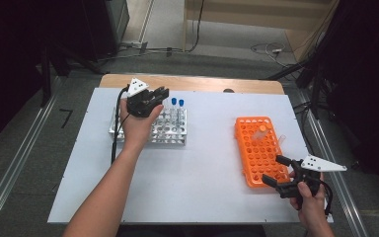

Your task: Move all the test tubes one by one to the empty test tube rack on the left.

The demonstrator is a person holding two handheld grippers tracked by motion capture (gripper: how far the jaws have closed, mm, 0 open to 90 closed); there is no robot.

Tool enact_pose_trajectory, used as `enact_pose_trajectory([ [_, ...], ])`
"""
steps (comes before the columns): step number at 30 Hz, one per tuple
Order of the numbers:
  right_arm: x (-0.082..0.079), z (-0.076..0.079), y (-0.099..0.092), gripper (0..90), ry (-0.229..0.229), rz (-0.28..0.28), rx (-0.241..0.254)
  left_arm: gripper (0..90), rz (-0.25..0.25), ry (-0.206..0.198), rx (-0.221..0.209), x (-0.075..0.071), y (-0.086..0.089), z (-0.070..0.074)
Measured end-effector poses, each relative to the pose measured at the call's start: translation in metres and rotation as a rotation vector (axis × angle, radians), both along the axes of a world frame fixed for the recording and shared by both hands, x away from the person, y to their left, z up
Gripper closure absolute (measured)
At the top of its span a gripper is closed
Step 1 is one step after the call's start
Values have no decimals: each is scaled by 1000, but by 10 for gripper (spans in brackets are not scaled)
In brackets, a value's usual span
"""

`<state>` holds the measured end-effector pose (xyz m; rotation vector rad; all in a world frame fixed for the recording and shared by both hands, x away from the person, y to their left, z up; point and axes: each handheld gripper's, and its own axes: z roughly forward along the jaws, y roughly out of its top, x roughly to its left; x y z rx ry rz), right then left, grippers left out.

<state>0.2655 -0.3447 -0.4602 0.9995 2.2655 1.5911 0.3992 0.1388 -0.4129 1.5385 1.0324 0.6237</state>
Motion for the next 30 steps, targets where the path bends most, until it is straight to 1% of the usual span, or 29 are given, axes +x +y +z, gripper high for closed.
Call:
enact_pose_trajectory([
  [3, 0, 0, 0, 0, 0, 0, 0, 765, 10, 7, 5, 4, -1, -4],
  [7, 0, 0, 0, 0, 1, 1, 0, 765, 24, 33, 31, 8, -3, -9],
  [9, 0, 0, 0, 0, 0, 1, 1, 765, 23, 43, 41, 9, -5, -12],
  [10, 0, 0, 0, 0, -1, 1, 2, 765, 25, 49, 53, 9, -6, -12],
  [13, 0, 0, 0, 0, 2, -1, 3, 764, 20, 74, 63, 10, -9, -15],
  [17, 0, 0, 0, 0, -1, -1, 3, 763, 29, 85, 94, 9, -12, -19],
  [18, 0, 0, 0, 0, -1, -1, 3, 762, 30, 89, 108, 9, -13, -19],
  [22, 0, 0, 0, 0, 1, -2, 3, 759, 37, 103, 130, 9, -16, -20],
  [30, 0, -1, 0, 0, 4, -3, 2, 732, 32, 138, 123, 8, -16, -20],
])
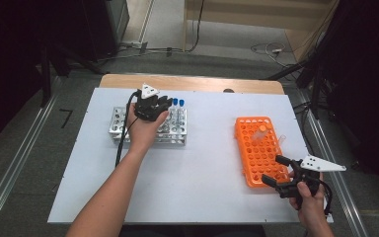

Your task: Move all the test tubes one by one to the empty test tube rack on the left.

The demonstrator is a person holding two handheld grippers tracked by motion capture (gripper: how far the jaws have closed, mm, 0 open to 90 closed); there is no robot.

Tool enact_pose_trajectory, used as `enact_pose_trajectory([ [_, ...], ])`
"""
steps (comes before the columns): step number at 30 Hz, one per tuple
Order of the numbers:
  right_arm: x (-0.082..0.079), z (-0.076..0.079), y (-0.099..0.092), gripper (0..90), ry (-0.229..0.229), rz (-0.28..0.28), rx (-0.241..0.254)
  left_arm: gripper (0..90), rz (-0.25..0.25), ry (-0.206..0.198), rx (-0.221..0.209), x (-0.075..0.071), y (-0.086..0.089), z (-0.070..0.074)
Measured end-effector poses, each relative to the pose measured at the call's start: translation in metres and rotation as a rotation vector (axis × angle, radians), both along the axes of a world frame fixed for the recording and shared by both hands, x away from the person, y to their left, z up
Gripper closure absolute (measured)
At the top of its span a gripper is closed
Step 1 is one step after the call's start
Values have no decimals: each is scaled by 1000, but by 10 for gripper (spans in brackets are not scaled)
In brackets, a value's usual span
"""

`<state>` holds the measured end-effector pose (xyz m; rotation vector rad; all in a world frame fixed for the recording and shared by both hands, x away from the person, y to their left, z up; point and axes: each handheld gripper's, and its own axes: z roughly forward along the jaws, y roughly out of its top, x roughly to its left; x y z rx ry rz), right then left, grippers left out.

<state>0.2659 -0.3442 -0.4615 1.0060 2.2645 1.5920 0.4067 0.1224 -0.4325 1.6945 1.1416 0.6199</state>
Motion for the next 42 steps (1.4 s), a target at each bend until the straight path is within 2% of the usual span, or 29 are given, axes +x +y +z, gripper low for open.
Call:
enact_pose_trajectory([
  [5, 0, 0, -1, 0, -2, -4, 2, 640, -7, 24, -23, -2, 2, 2],
  [10, 1, 1, -3, 0, -4, -11, 7, 488, -41, 10, -68, -10, 5, 6],
  [11, 1, 1, -3, 0, -6, -13, 7, 471, -61, 9, -84, -13, 5, 7],
  [14, 1, 1, -4, 0, -7, -18, 6, 381, -86, -4, -96, -23, 5, 7],
  [17, 2, 1, -5, 0, -8, -23, 5, 280, -116, -12, -94, -34, 3, 7],
  [21, 3, 1, -5, 0, -6, -27, 2, 190, -152, -29, -105, -50, 3, 9],
  [25, 4, 1, -4, 0, -6, -29, -2, 154, -183, -60, -122, -67, 7, 12],
  [31, 5, 0, -3, 0, -7, -37, -7, 110, -210, -85, -137, -94, 14, 16],
  [36, 8, 1, -5, 0, -16, -57, -19, 103, -231, -109, -148, -118, 19, 17],
  [42, 13, 3, -7, 0, -17, -79, -8, 44, -230, -111, -162, -140, 24, 15],
])
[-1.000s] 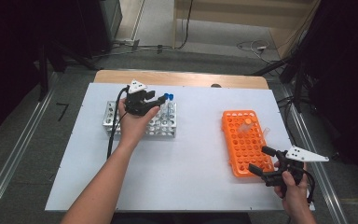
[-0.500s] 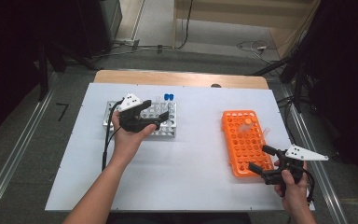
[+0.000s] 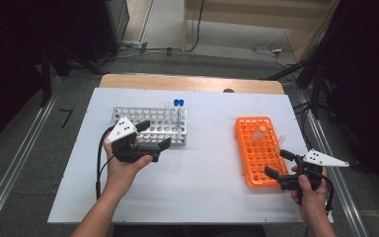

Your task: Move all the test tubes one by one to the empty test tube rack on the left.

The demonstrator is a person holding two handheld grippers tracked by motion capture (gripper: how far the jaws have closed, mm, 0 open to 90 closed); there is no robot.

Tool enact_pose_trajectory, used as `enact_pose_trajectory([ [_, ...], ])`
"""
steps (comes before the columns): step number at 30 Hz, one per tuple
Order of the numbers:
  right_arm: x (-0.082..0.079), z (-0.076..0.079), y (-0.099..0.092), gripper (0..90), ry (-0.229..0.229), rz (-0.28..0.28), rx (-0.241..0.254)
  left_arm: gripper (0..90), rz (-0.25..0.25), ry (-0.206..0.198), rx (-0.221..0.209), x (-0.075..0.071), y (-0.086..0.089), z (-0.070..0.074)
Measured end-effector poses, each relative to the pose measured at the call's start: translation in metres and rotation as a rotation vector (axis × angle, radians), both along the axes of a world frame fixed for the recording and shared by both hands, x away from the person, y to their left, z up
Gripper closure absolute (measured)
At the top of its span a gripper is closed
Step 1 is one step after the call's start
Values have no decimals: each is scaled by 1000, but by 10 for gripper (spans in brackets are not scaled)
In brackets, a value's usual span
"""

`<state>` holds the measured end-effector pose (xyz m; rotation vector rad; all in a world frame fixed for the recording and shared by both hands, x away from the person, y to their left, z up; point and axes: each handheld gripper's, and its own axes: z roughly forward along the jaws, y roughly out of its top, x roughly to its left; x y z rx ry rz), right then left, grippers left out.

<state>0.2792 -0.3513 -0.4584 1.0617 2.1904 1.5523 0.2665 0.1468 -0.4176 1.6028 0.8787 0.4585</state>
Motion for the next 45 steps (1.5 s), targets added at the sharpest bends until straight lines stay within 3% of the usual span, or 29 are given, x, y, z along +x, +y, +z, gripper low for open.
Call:
enact_pose_trajectory([
  [4, 4, 1, -4, 9, 5, -21, 2, 20, 1, 0, 6, -14, 3, -2],
  [9, 10, 3, -5, 22, 6, -57, -39, 0, -4, 6, -5, -27, 9, -7],
  [12, 14, 3, -5, 84, 3, -87, -54, 0, -5, 12, -6, -34, 11, -10],
  [15, 17, 4, -6, 217, 4, -132, -48, 0, -5, 22, -6, -40, 13, -14],
  [23, 31, -2, -11, 354, 32, -236, -104, 0, 11, 43, 2, -49, 17, -24],
  [29, 47, -11, -14, 470, 66, -246, -131, 0, 21, 39, -2, -49, 19, -24],
  [33, 52, -13, -17, 554, 55, -250, -148, 0, 21, 47, -1, -49, 19, -26],
  [41, 52, -19, -15, 630, 30, -218, -158, 0, 28, 57, -6, -48, 19, -29],
  [45, 52, -20, -12, 646, 23, -229, -168, 0, 28, 55, -2, -48, 20, -30],
])
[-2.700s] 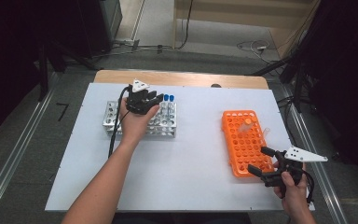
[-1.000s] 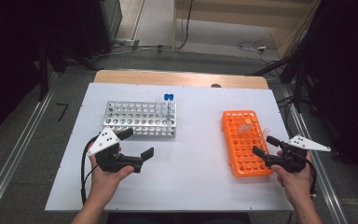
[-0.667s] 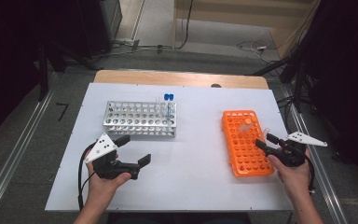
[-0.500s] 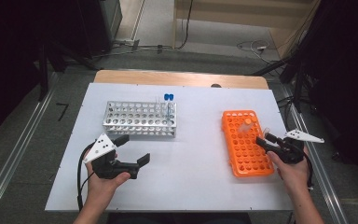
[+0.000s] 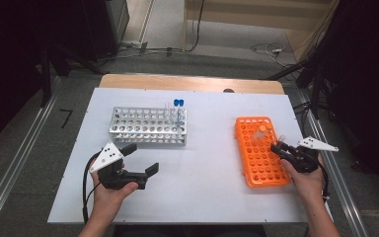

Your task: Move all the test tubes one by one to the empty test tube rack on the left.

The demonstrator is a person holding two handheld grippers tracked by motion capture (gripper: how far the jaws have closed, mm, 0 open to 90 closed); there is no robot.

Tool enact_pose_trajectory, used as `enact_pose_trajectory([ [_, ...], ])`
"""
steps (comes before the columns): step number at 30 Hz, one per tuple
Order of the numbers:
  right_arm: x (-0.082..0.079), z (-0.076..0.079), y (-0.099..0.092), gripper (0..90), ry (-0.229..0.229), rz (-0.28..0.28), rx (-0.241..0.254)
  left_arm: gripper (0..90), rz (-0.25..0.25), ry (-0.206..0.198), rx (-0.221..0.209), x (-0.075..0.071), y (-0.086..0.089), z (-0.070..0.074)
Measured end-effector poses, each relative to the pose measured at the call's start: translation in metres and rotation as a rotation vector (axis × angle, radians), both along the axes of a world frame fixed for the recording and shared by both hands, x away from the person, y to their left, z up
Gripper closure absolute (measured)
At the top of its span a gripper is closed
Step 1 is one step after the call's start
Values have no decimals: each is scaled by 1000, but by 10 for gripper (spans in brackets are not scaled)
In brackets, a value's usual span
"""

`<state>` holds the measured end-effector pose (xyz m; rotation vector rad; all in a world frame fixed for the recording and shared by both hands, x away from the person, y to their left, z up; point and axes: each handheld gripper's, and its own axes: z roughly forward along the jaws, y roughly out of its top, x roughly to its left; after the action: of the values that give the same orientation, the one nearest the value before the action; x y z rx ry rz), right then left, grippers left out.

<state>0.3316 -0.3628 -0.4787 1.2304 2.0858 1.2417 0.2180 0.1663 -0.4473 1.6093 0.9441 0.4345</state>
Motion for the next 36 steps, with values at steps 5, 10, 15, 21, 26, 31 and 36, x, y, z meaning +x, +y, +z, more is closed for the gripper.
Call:
enact_pose_trajectory([
  [5, -2, -1, 3, 706, -29, -19, -35, 0, 4, 1, -2, -2, 0, -1],
  [10, -3, -3, 2, 732, -54, -24, -53, 0, 11, -2, -3, -3, 2, -1],
  [15, -4, -2, 1, 737, -47, -30, -42, 0, 6, -1, 17, -2, -2, -3],
  [21, -6, 7, 0, 737, -68, -38, -30, 0, -8, -11, 36, -4, -6, -2],
  [26, -13, 21, 2, 738, -106, -43, -24, 0, -5, -12, 29, -4, -5, -1],
  [31, -21, 33, 7, 738, -132, -28, -7, 0, -12, -11, 31, -4, -7, -1],
  [36, -25, 37, 18, 738, -125, 3, 0, 0, -20, -9, 11, -5, -8, 1],
])
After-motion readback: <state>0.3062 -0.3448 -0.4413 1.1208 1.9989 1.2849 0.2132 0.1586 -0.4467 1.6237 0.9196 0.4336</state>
